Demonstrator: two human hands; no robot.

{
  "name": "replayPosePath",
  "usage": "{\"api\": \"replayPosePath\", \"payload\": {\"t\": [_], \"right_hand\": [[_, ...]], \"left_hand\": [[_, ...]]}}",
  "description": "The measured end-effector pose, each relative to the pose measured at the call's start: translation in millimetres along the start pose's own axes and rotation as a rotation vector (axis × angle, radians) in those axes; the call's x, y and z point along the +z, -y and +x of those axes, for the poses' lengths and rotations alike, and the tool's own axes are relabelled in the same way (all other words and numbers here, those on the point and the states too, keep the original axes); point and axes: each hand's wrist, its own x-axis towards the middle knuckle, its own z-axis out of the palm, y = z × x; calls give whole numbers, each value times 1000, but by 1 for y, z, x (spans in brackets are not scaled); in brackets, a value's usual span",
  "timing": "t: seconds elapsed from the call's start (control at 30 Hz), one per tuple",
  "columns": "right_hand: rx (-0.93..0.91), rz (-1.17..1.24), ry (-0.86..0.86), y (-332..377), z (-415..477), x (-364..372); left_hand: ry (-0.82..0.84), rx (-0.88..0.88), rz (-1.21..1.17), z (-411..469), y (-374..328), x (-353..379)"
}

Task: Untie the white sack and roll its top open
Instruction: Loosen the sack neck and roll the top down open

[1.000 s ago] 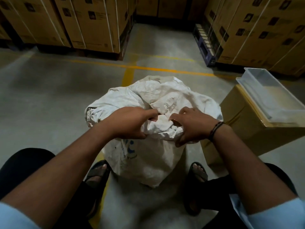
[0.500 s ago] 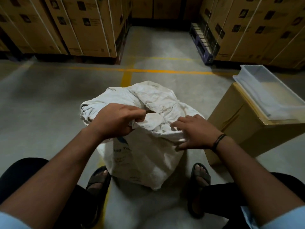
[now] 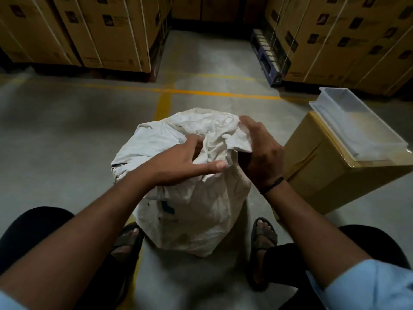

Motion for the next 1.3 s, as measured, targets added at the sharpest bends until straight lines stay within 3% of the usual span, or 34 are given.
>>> {"api": "replayPosePath", "payload": {"t": [0.1,0.23,0.3,0.4,0.57,0.73,0.83,0.9,0.97,1.13,1.17,1.2,1.3], "right_hand": [[29,70,130,5,10,-1],[48,116,792,-3,24,-21],[-79,-78,941,-13,24,-32],[-255,-237,763,-16,19,-38],[-353,-228,872,-5,-5,-14],[-298,-265,250,-20,-2,-10],[-236,-263,72,-36,0,-15],[-187,-270,105,-44,2,-13],[-134,-203,260,-42,7,-7],[172,225,1057,-55,13,-25],[278,332,1078,-57,13,-30],[418,473,987,-57,15,-34],[893,742,576,-61,22,-30]], "left_hand": [[-169,25,61,9,1,14],[-405,112,496,11,18,24],[-417,193,565,13,29,26],[-431,373,684,18,29,38],[-531,392,584,13,21,56],[-415,235,200,11,7,60],[-283,282,59,9,4,58],[-297,309,101,8,6,65],[-380,282,193,9,12,77],[-512,303,444,7,29,101],[-530,328,478,7,31,103],[-553,347,505,8,32,105],[-616,403,551,10,29,114]]}}
